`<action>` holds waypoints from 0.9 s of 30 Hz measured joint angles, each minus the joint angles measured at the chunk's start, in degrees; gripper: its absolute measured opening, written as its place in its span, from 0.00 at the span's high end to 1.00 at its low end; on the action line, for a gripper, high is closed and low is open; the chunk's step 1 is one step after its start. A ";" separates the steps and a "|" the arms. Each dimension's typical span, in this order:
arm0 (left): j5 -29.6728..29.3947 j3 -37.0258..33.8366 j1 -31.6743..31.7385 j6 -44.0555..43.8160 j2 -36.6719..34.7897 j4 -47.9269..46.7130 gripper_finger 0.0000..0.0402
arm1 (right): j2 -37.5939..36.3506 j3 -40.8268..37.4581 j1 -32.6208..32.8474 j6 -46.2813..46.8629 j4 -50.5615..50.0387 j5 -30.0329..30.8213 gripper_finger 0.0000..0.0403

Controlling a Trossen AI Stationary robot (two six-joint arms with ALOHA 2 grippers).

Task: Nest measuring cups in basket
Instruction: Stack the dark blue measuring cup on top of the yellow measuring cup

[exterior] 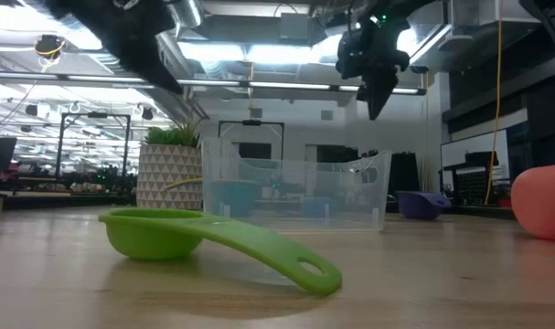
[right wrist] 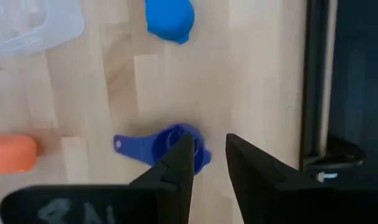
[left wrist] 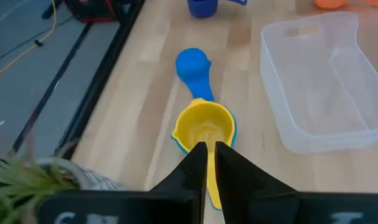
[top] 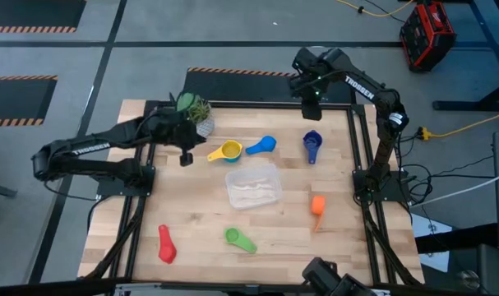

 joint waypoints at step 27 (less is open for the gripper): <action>-3.24 -7.48 -0.65 -1.09 -0.44 8.09 0.94 | 0.00 -27.55 -1.49 -11.96 18.67 4.04 0.76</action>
